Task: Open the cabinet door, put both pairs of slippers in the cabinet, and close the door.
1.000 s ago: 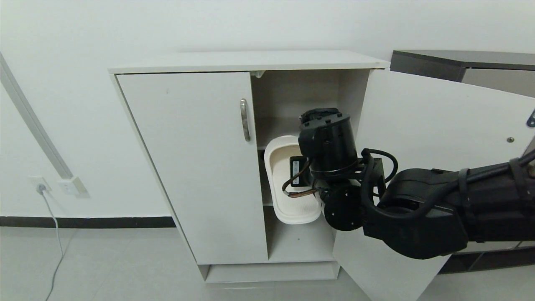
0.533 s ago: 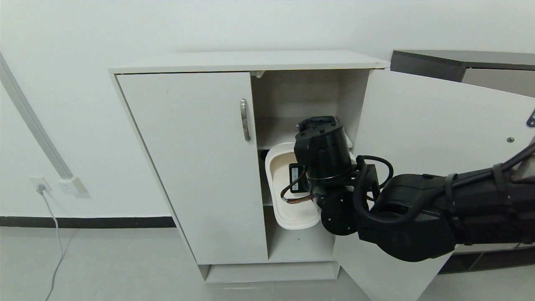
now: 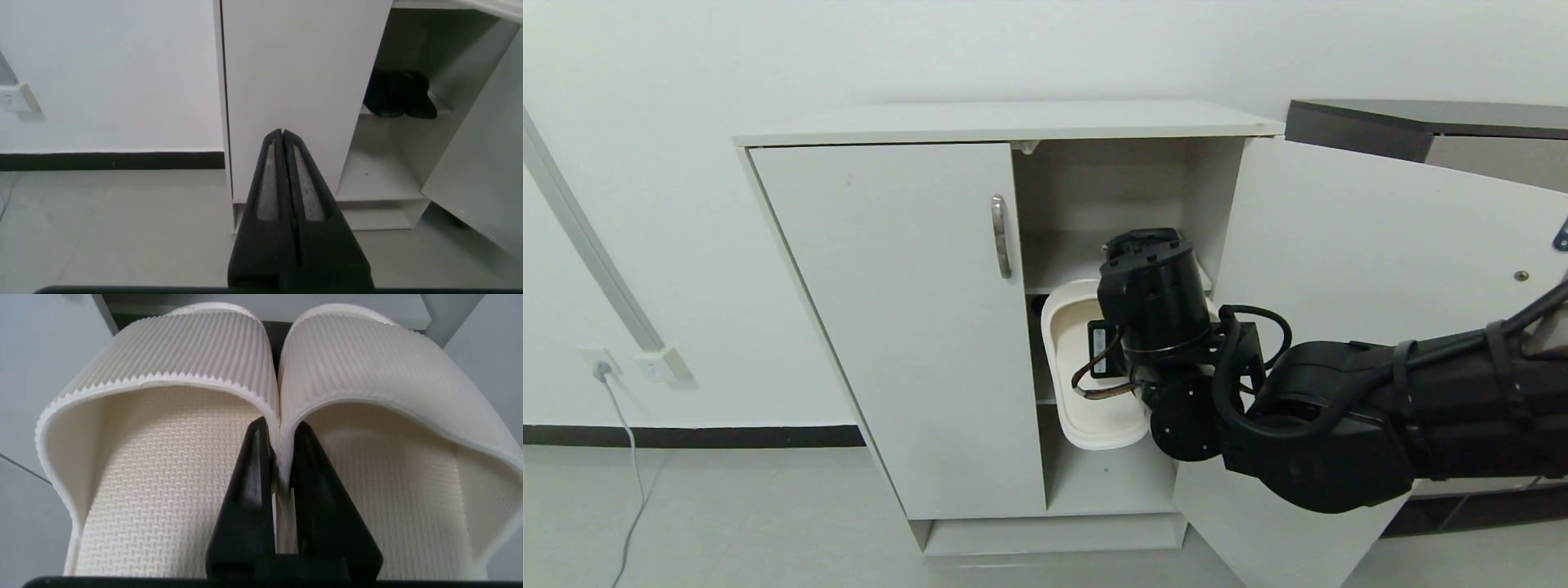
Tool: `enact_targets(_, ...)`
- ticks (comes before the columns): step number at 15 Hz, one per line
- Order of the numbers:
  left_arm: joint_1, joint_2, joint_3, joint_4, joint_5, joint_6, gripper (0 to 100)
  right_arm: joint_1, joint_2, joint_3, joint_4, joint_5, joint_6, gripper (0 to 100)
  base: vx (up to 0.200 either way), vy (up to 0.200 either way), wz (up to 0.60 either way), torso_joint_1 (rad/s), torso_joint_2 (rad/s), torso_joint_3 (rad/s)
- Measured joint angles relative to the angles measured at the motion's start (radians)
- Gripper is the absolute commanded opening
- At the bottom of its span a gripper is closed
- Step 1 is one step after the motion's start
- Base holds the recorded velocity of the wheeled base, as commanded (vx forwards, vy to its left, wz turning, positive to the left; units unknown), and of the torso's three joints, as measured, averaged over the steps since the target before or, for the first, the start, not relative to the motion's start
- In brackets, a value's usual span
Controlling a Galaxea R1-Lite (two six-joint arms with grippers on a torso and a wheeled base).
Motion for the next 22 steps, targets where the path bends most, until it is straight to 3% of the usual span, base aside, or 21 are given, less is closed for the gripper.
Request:
enact_targets(12,0.0,0.0,0.0,0.001,0.0,0.0,0,0.001,0.001,0.0,0.0,0.0,-0.004,0,0.2,0.0,0.0,0.004,0.0,0.002)
enact_targets(22,0.001,0.0,0.0,0.0,0.001,0.0,0,-0.039,0.04,-0.078,0.03,0.029,-0.01,0,0.0,0.0,0.0,0.0,0.0,0.0)
